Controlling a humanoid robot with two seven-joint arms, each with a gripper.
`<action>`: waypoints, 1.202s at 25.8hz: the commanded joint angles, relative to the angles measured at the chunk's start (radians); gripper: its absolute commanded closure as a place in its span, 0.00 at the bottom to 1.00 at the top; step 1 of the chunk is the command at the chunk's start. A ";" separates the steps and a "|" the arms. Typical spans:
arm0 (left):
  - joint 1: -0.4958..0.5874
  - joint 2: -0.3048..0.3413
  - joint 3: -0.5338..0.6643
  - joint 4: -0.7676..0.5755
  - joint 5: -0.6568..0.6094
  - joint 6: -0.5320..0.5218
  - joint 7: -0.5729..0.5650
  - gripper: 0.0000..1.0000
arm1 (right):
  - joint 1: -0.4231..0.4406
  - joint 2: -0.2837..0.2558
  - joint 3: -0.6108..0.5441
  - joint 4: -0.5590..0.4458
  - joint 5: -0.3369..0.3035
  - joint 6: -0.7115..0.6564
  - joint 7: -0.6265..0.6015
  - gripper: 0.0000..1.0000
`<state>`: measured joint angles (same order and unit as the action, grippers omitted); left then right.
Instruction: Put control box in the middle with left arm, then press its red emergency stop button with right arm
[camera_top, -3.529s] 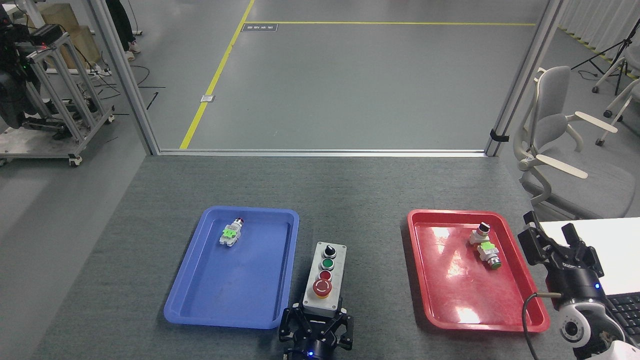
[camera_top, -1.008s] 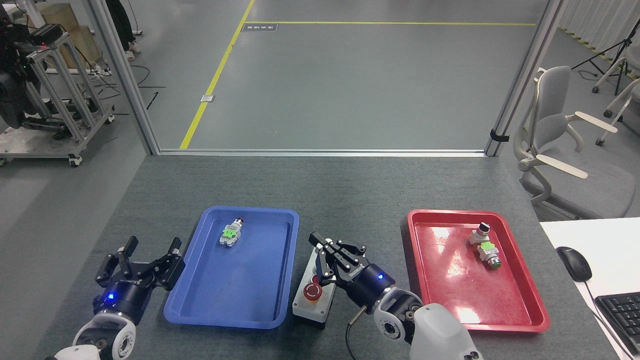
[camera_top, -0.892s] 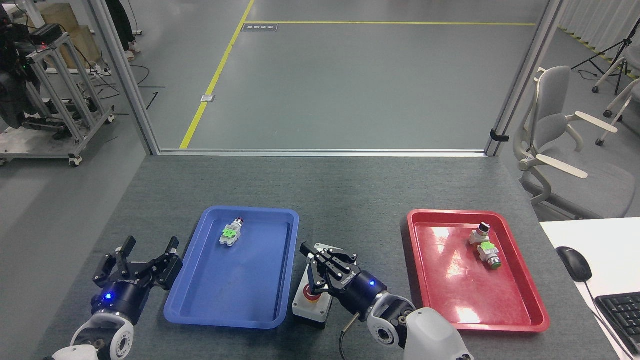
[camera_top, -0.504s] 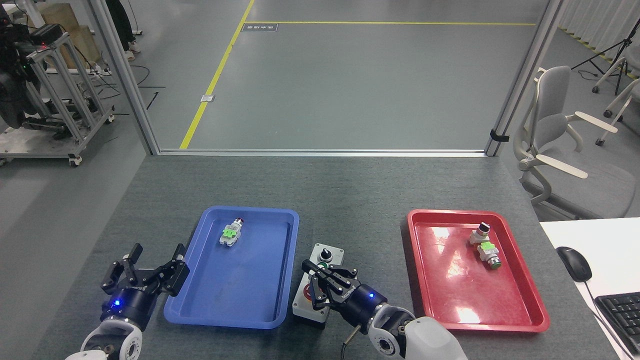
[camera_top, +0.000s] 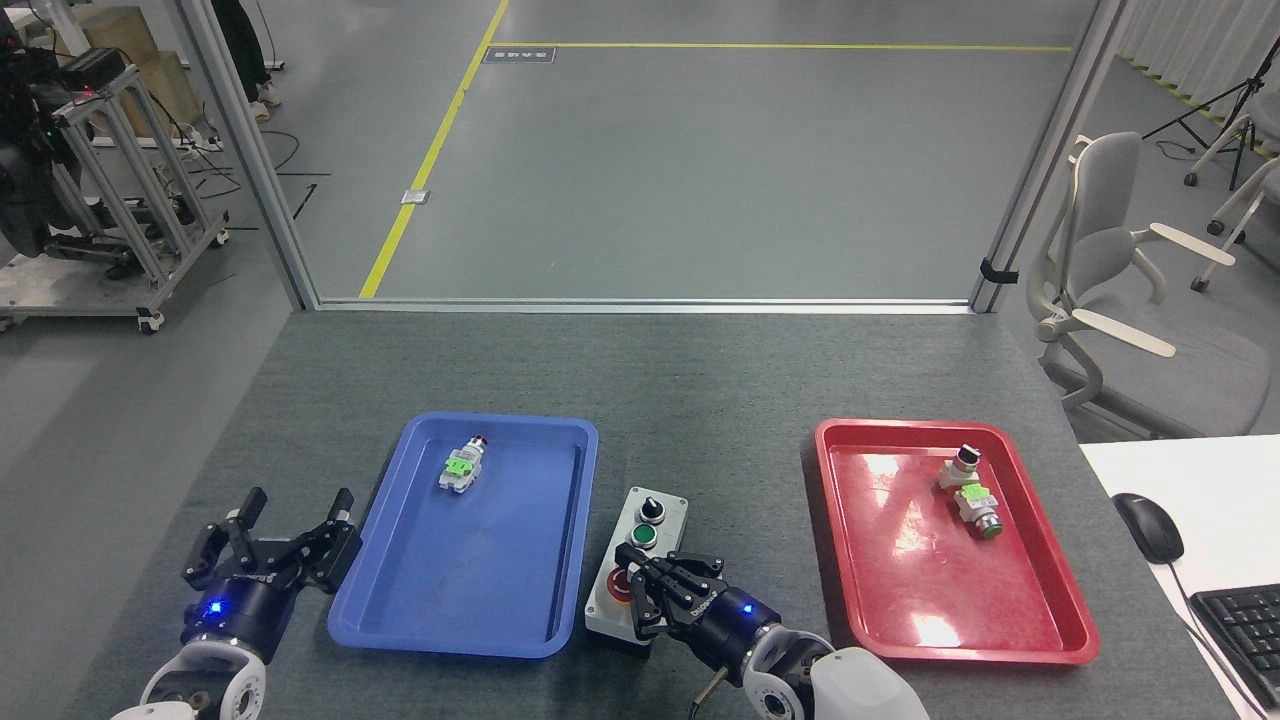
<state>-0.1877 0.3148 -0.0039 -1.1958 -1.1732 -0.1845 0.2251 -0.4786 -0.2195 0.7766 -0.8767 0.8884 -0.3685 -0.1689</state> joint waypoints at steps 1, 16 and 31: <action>0.002 0.021 0.001 0.008 -0.002 -0.007 0.023 0.00 | -0.006 0.003 0.024 0.028 0.001 0.000 0.000 1.00; 0.048 -0.049 -0.008 -0.045 0.004 -0.009 0.037 0.00 | -0.028 0.006 0.001 0.035 0.021 0.014 -0.003 0.99; 0.048 -0.054 0.005 -0.042 0.018 -0.038 0.033 0.00 | -0.008 -0.227 -0.536 -0.057 -0.022 0.011 -0.014 0.01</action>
<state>-0.1396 0.2623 -0.0022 -1.2377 -1.1525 -0.2144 0.2616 -0.5423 -0.3863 0.3182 -0.9330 0.8666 -0.3588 -0.1839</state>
